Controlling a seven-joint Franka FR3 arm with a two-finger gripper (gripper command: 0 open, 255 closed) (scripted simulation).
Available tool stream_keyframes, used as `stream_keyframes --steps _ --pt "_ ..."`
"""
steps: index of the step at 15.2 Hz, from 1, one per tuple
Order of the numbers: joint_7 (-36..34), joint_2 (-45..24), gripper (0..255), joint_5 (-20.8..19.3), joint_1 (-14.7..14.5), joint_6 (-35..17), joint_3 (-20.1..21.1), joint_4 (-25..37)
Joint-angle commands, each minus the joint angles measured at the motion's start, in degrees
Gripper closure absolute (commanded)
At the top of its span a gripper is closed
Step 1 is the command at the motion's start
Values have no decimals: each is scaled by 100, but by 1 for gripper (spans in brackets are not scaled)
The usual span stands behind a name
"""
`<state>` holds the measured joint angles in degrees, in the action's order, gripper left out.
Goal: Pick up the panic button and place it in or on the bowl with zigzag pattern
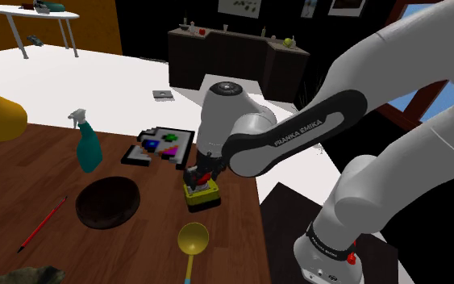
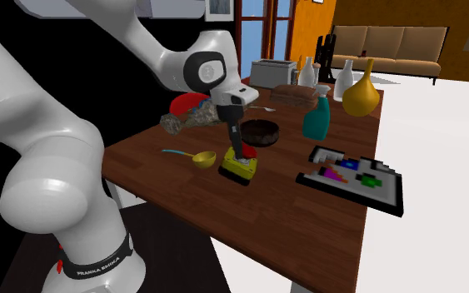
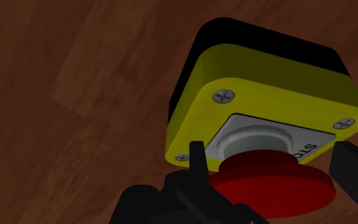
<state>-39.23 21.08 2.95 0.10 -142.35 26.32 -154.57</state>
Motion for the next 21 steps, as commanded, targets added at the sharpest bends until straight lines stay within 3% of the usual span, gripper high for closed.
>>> stream_keyframes --steps 1,21 --pt "47 130 255 54 -43 198 -42 74" --pt "373 977 255 206 -185 1949 -418 1002"
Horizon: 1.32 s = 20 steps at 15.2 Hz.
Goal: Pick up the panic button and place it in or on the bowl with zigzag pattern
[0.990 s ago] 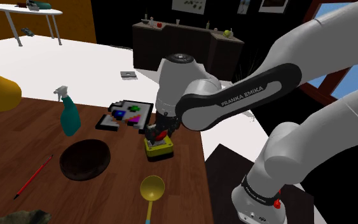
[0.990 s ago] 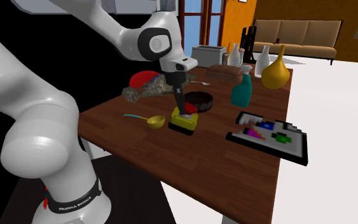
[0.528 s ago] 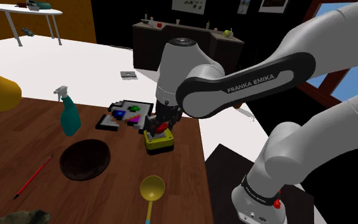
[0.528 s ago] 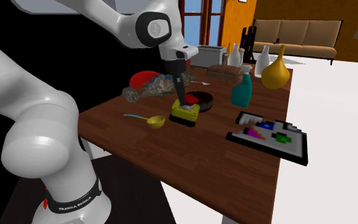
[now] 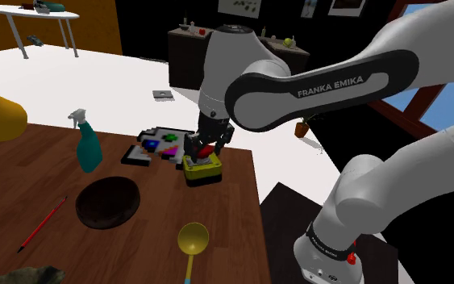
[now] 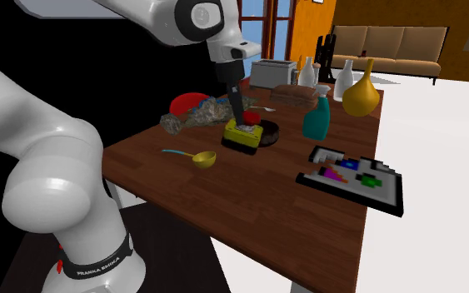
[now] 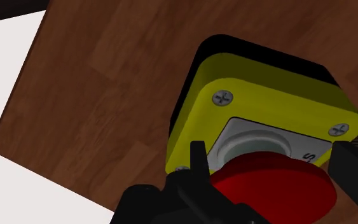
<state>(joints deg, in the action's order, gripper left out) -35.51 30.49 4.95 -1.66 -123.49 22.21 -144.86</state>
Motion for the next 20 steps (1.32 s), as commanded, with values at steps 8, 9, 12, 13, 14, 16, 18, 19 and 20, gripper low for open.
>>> stream_keyframes --steps 8,9,12,13,14,16,18,19,20 --pt "-1049 -1691 255 -611 261 194 830 1788" --pt "-1198 -1921 255 -737 283 243 927 2034" --pt "-1661 -2647 255 -1178 288 444 1183 2812" --pt "-1816 -2900 255 -1342 266 530 1254 3088" --pt "-1969 -3159 255 -1512 225 627 1313 3374" --pt "-2257 -3688 255 -1859 89 852 1394 3975" --pt "-2507 -4228 255 -2198 -116 1116 1427 4624" --pt "-2614 -4501 255 -2361 -243 1262 1427 4969" --pt "-2706 -4776 255 -2517 -386 1417 1415 5331"
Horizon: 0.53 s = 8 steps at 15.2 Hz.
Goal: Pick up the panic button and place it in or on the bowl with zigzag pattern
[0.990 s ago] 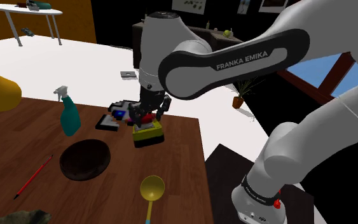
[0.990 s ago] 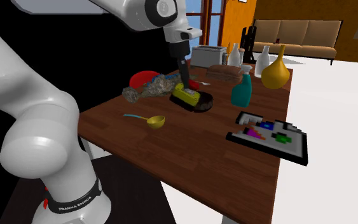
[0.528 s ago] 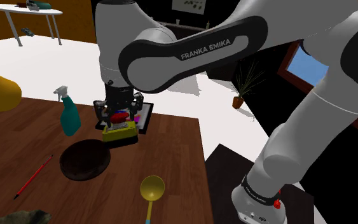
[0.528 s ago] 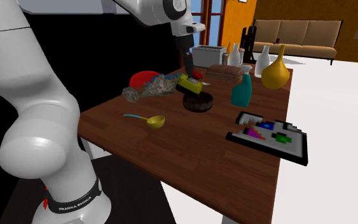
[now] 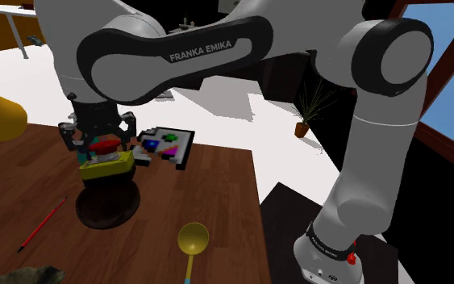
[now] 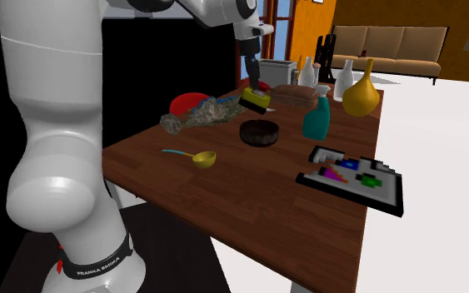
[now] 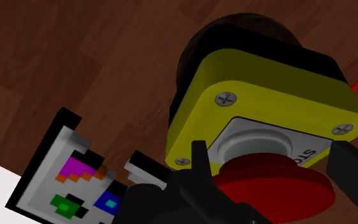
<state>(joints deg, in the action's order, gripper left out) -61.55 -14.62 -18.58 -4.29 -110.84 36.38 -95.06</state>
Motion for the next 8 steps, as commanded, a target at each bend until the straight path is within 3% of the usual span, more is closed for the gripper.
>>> stream_keyframes --steps 1,8 --pt "-164 -483 255 -280 -250 280 -22 649" --pt "-291 -564 255 -377 -237 -204 -80 220"
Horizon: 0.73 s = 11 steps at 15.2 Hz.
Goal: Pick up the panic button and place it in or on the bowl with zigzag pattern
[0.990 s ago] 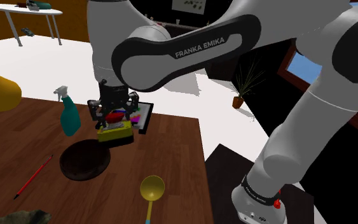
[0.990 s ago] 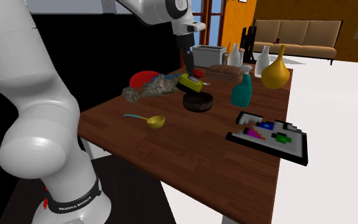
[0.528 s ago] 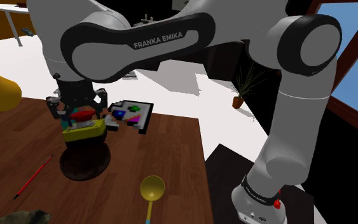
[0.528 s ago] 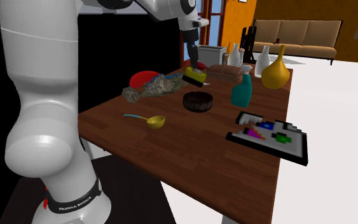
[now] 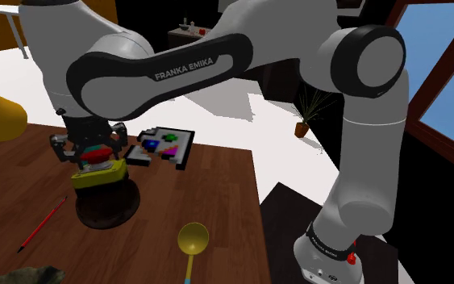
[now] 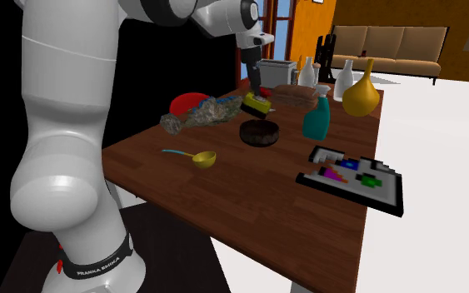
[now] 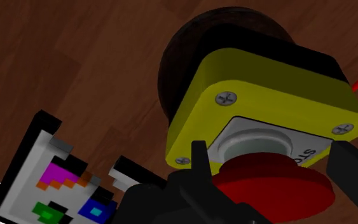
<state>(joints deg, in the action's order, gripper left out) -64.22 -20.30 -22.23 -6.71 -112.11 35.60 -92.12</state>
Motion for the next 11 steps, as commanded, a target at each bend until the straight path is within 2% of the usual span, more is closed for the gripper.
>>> stream_keyframes --steps 1,11 --pt "-44 -14 255 -30 5 -142 -10 -128" --pt "-274 -251 255 -267 -23 -771 -115 -586"
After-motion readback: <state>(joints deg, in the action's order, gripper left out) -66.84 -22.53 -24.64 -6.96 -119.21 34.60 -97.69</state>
